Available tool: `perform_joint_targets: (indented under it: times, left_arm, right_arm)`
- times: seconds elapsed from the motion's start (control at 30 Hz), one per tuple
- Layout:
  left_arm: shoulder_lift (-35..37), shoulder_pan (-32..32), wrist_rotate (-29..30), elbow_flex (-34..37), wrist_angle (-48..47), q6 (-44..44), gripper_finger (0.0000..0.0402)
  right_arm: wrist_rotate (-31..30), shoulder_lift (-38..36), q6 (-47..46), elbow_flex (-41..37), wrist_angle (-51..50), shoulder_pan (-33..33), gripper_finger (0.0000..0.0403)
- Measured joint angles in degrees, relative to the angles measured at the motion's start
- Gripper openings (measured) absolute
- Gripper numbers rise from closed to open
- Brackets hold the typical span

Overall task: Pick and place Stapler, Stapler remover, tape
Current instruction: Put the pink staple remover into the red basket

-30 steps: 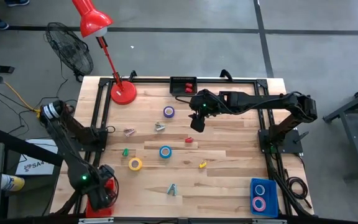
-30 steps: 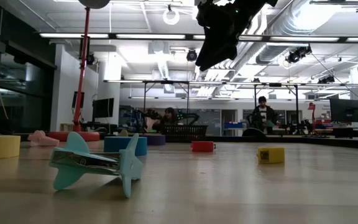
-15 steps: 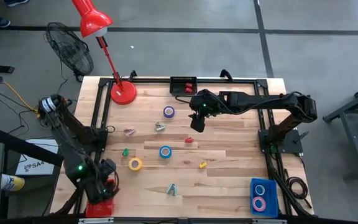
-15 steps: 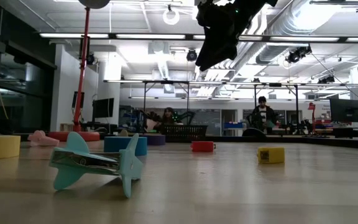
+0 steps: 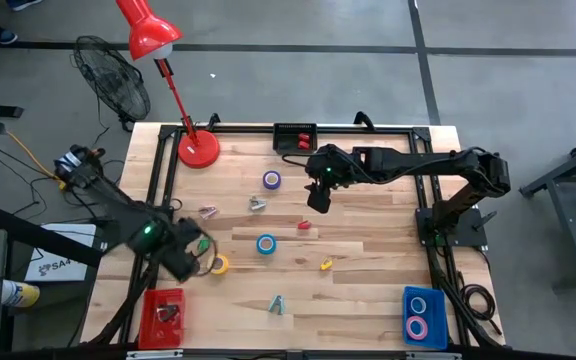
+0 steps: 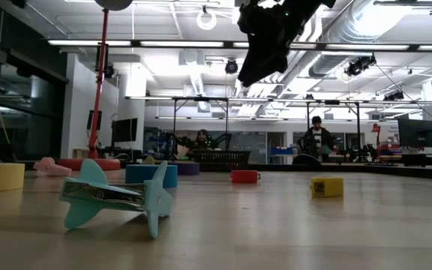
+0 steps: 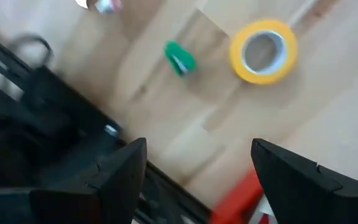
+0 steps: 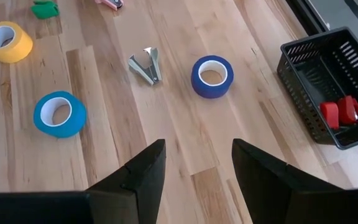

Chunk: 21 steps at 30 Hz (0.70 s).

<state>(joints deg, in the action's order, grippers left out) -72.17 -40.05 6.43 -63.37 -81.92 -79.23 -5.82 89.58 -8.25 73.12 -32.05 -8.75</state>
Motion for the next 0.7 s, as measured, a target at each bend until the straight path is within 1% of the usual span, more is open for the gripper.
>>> perform_joint_targets:
  times: [0.17, 0.3, 0.4, 0.53, 0.63, 0.7]
  left_arm:
    - [0.1, 11.0, -0.1, 0.0, -2.0, 14.7, 0.0285]
    - [0.1, 21.2, -2.6, 1.7, -1.5, 27.8, 0.0291]
    - [0.1, 29.1, -4.6, 4.1, -0.5, 37.7, 0.0306]
    - [-0.2, 39.0, -6.1, 7.2, 3.7, 49.9, 0.0334]
    - [-1.4, 45.1, -7.1, 8.2, 7.2, 57.8, 0.0354]
    - [-2.8, 48.7, -7.1, 8.3, 7.8, 62.7, 0.0365]
  right_arm:
    - [0.0, 0.0, -0.8, 0.0, -0.6, 0.0, 0.0177]
    - [0.0, 0.0, -2.1, 0.0, -1.3, 0.0, 0.0177]
    - [0.0, 0.0, -2.3, 0.0, -1.3, 0.0, 0.0177]
    - [0.0, 0.0, -3.1, 0.0, -1.4, 0.0, 0.0177]
    - [0.0, 0.0, -3.8, 0.0, -1.4, 0.0, 0.0177]
    - [0.0, 0.0, -3.8, 0.0, -1.4, 0.0, 0.0177]
